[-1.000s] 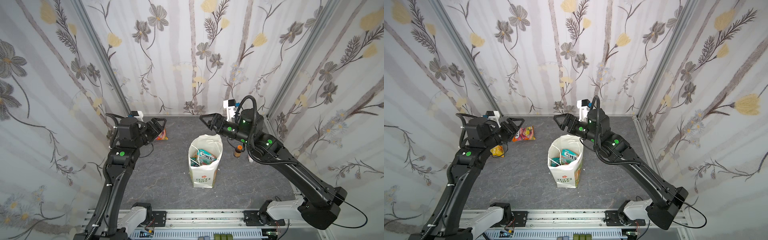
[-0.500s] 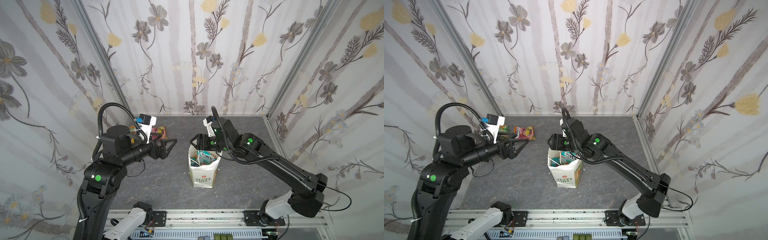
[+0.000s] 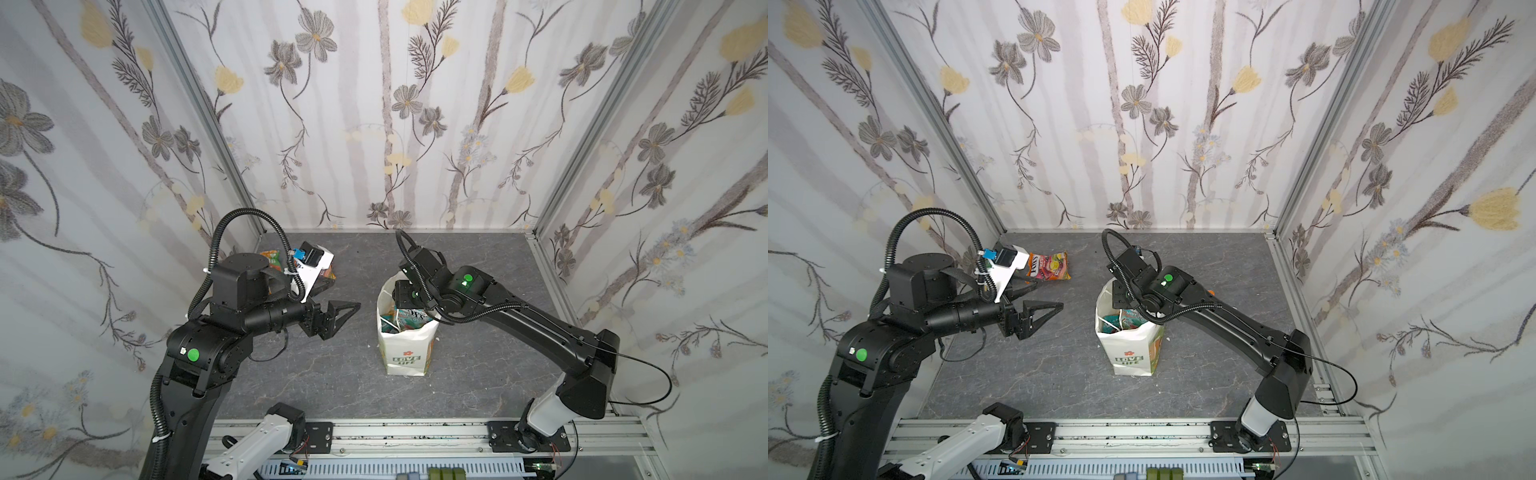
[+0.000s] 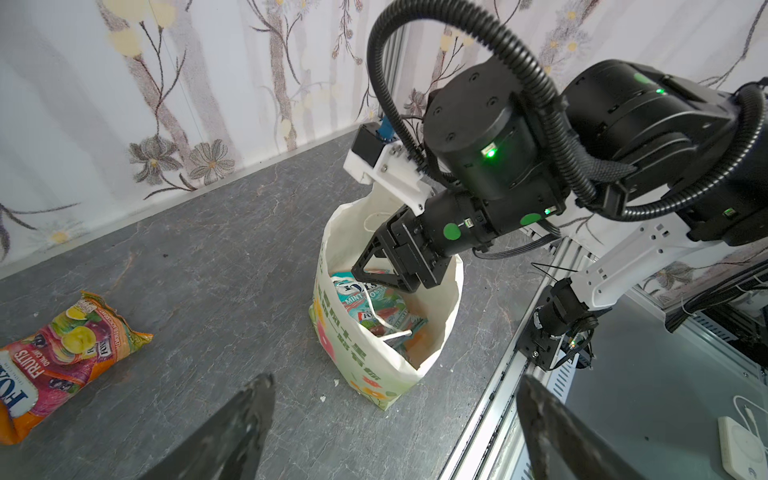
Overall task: Take the snacks out of the paper bag
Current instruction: 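Reach the right gripper down into the bag toward the teal Fox's packet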
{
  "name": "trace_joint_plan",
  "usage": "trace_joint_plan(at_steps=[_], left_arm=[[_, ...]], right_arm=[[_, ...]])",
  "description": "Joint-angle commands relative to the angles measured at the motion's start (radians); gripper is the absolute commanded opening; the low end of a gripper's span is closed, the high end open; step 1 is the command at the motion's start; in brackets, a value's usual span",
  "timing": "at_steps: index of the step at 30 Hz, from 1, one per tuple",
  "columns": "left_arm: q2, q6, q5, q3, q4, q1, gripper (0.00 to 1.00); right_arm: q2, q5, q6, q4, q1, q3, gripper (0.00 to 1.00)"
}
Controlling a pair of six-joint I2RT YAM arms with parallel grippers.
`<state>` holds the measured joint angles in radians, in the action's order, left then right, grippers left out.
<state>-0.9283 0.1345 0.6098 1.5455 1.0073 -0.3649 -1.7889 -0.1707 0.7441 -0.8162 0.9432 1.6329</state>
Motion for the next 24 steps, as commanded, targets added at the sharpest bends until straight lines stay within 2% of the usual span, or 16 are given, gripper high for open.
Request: trace_joint_plan(at_steps=[1, 17, 24], left_arm=[[-0.001, 0.043, 0.013, 0.012, -0.001, 0.0, 0.92], [-0.002, 0.021, -0.004, -0.033, -0.031, 0.0, 0.93], [0.005, 0.017, -0.011, -0.04, -0.035, 0.0, 0.94]], right_arm=[[-0.017, -0.033, -0.026, -0.01, 0.002, -0.021, 0.52], [-0.096, 0.017, -0.042, 0.017, 0.003, -0.108, 0.51], [-0.143, 0.012, -0.028, 0.04, 0.003, -0.134, 0.63]])
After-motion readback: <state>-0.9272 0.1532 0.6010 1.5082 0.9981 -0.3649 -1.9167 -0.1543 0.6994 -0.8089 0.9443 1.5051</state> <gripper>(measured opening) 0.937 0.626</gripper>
